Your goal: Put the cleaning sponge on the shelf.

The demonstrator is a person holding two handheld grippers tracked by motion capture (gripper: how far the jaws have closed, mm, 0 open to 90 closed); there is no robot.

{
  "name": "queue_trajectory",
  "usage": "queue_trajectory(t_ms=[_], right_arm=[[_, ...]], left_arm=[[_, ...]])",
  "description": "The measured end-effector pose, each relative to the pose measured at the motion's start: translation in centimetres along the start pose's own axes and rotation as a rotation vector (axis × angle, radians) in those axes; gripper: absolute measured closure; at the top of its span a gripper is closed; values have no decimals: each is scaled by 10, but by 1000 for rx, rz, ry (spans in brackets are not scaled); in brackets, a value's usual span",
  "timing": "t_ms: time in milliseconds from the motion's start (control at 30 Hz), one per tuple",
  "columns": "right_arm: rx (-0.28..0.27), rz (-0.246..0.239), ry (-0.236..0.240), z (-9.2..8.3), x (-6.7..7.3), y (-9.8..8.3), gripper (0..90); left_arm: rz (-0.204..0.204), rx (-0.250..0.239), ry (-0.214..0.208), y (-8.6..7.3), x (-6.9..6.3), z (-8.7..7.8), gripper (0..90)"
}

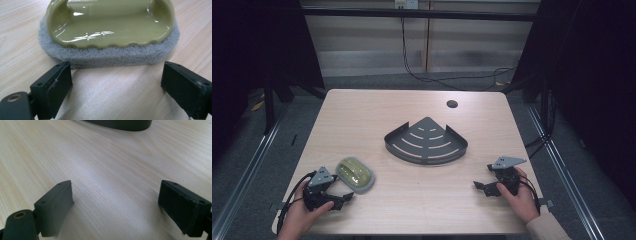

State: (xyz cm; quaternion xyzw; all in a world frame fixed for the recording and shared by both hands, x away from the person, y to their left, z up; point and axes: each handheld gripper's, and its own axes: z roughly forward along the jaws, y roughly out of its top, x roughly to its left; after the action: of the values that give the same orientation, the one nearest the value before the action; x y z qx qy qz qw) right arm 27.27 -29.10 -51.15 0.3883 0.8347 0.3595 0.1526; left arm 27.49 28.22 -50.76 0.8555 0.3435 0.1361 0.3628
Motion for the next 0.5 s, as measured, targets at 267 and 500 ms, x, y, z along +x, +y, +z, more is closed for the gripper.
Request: queue_trajectory(t_ms=[267,500], right_arm=[[0,0,0,0,0,0,120],[1,0,0,0,0,0,120]], left_arm=[[-71,121,26,13,-2,-4,147],[-205,313,4,30,-3,-12,179]])
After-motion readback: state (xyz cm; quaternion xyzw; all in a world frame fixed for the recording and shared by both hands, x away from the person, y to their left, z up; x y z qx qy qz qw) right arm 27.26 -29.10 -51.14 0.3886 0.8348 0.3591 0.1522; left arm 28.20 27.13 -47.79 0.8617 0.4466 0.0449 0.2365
